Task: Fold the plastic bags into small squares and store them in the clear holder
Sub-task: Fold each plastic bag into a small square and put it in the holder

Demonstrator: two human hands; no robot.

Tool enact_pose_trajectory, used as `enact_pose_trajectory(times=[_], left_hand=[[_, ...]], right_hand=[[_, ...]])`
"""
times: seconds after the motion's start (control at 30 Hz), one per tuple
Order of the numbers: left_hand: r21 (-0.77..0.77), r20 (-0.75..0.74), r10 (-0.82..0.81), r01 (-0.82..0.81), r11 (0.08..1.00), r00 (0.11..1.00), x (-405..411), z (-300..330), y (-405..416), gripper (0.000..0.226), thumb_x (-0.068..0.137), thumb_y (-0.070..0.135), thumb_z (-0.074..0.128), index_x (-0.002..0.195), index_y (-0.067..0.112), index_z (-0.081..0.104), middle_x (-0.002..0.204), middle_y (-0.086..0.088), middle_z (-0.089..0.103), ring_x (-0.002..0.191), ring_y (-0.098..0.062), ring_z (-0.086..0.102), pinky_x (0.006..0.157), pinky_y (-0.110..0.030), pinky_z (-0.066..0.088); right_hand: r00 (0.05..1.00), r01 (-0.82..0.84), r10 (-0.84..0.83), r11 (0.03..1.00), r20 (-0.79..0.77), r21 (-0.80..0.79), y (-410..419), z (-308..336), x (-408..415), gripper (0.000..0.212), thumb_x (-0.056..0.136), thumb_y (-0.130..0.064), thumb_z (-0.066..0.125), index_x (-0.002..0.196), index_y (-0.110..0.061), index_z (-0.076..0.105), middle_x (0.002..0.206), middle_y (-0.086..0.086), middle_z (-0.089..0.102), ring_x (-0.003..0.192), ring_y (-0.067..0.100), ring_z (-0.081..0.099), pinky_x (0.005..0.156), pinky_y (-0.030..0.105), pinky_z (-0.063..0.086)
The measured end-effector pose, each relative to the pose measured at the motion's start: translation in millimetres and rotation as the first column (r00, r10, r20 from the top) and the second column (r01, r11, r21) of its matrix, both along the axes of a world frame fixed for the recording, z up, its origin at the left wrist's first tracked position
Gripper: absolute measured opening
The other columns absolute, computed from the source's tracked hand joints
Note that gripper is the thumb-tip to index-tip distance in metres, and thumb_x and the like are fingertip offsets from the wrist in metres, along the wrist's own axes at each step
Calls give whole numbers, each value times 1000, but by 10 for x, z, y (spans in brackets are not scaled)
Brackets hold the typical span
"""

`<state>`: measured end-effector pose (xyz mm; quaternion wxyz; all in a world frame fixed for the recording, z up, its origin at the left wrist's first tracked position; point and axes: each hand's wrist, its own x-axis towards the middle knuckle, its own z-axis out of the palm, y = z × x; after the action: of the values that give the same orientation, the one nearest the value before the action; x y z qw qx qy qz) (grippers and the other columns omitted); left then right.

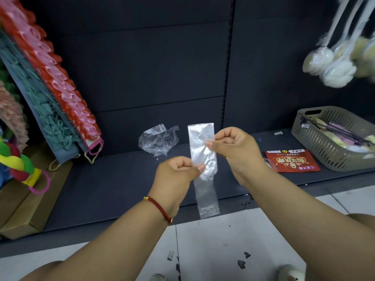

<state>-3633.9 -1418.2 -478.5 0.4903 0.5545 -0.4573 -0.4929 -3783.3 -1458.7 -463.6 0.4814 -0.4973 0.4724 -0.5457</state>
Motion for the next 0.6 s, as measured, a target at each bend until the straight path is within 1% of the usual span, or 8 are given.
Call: enact_pose_trajectory(times=[0.07,0.13,0.2,0.23,0.3,0.4,0.5,0.6], left_hand=[[47,-59,23,-20,999,998,20,26,-22,8,82,7,75,79,3,68,74,-5,69,61,-7,57,60,-15,45],[93,-119,75,-64,994,990,55,50,-64,7,82,9,75,83,7,68,81,-5,69,67,-10,57,62,-22,41],[119,-143,133,-116,986,981,115,64,-119,9,81,12,76,83,11,67,86,-4,69,73,-11,56,64,-27,36],[124,-146,151,-133,983,978,144,71,-138,8,80,13,76,82,13,68,87,-3,70,74,-11,56,64,-28,35],[136,-159,166,-145,980,973,185,80,-149,8,80,14,76,81,15,69,84,-1,70,72,-10,55,63,-27,35],[172,-182,166,-135,976,969,198,103,-146,7,80,12,76,84,12,70,73,0,65,55,-7,47,50,-21,33],[201,-214,165,-121,972,963,181,138,-134,16,80,9,76,94,5,71,76,-4,61,43,-3,37,37,-17,28],[169,-198,177,-145,975,964,168,166,-109,18,80,9,77,95,3,70,79,-4,65,38,-2,36,39,-18,29]], right_hand=[[999,-32,32,999,-15,35,-10,2,5,25,79,-14,79,95,-16,60,73,0,70,73,12,65,81,30,52],[992,-65,75,992,-97,106,4,21,-3,26,83,-29,75,102,-18,61,69,-2,68,66,12,60,70,28,50],[970,-132,175,962,-171,237,48,40,-15,32,87,-47,65,103,-19,65,60,-2,62,57,13,51,58,25,43],[957,-190,247,931,-155,311,82,47,-10,40,87,-54,60,105,-18,66,59,1,61,54,14,50,56,25,42],[923,-322,380,846,-57,425,148,51,21,60,82,-67,52,110,-15,64,65,9,64,54,17,53,56,27,44],[879,-433,474,760,42,485,181,-5,72,84,72,-75,46,120,-7,61,78,16,70,64,21,63,64,30,51],[870,-445,491,739,48,506,178,-37,68,84,71,-76,44,121,-11,60,80,15,70,67,22,66,66,30,51],[867,-419,498,739,-8,528,171,35,5,72,77,-79,40,113,-20,60,67,13,64,56,20,58,58,29,46]])
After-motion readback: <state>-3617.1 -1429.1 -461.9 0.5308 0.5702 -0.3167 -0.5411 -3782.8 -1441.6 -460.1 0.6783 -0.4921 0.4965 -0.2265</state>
